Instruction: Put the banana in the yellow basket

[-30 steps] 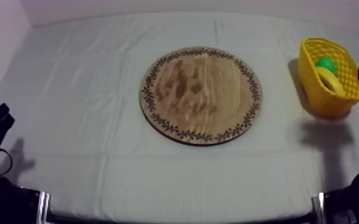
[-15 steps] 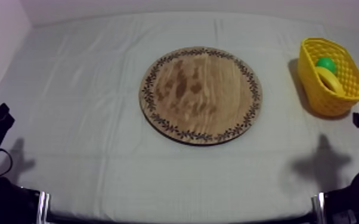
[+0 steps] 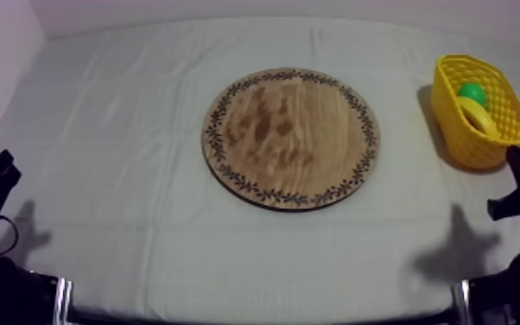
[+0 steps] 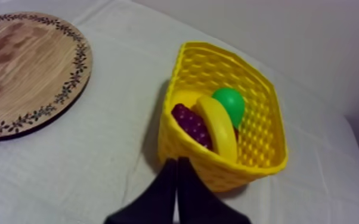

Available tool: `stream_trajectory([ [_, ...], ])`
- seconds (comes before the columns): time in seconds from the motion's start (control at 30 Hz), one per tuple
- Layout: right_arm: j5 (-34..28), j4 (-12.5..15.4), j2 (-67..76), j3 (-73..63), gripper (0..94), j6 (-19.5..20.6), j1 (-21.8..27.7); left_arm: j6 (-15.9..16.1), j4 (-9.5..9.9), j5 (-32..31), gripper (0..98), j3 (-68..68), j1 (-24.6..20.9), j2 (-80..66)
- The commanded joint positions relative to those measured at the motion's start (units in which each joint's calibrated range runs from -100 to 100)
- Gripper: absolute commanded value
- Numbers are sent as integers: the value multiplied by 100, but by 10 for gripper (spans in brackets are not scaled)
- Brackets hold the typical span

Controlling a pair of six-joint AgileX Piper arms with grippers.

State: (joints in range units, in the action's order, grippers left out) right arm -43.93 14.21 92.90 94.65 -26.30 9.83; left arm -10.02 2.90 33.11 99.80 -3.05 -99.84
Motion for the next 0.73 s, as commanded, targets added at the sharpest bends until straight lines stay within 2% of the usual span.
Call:
stream_trajectory([
  [0.0,40,-634,175,146,3,1452,-444,2,0,3,1,-2,-2,2],
  [0.13,429,-1037,253,382,3,1785,-778,-1,0,3,1,-2,-2,2],
  [0.23,591,-1169,269,453,2,1619,-863,0,0,3,1,-2,-2,2],
  [0.4,661,-1227,276,484,2,1350,-899,-1,0,3,1,-2,-2,2],
  [0.7,674,-1238,277,490,2,1377,-907,-2,0,3,1,-2,-2,2],
])
